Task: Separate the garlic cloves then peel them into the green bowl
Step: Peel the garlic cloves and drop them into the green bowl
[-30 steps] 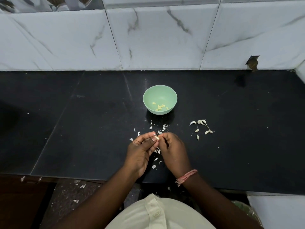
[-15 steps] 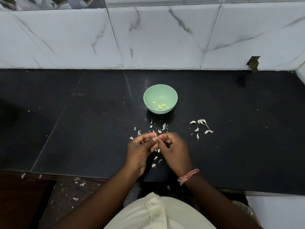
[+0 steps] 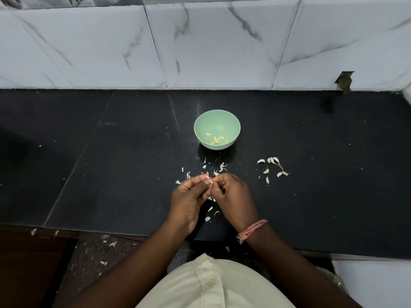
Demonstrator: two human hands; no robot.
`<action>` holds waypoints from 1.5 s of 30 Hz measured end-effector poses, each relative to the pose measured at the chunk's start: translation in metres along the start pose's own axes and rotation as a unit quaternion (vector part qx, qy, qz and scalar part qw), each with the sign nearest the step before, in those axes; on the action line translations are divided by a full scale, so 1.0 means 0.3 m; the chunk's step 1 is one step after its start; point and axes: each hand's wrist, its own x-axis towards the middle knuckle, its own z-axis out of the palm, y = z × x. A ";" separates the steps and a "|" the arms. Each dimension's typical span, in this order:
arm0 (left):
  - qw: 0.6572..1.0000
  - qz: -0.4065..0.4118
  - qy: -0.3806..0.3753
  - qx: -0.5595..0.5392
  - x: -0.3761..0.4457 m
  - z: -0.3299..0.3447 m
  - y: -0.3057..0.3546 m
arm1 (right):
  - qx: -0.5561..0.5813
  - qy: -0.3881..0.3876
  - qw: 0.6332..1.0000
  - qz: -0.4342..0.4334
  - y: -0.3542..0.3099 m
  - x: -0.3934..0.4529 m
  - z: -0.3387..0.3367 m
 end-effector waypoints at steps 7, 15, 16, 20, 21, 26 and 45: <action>0.999 0.022 -0.008 0.048 0.004 -0.003 0.004 | -0.005 -0.046 0.999 -0.004 0.011 0.019 -0.024; 0.998 -0.007 -0.032 0.051 0.005 -0.015 0.011 | 0.028 -0.079 0.996 0.041 -0.006 0.017 -0.057; 0.998 -0.010 -0.040 0.050 0.005 -0.015 0.013 | 0.035 -0.081 0.995 0.049 -0.013 0.016 -0.061; 0.996 -0.028 -0.076 0.045 0.007 -0.014 0.028 | 0.060 -0.070 0.993 0.070 -0.032 0.014 -0.070; 0.995 -0.032 -0.084 0.041 0.009 -0.014 0.029 | 0.056 -0.063 0.994 0.071 -0.032 0.014 -0.071; 0.995 -0.038 -0.085 0.030 0.007 -0.004 0.032 | 0.030 -0.049 0.997 0.046 -0.019 0.012 -0.055; 0.997 -0.064 -0.045 -0.018 0.009 -0.012 0.038 | 0.206 -0.061 0.961 0.173 -0.042 0.004 -0.032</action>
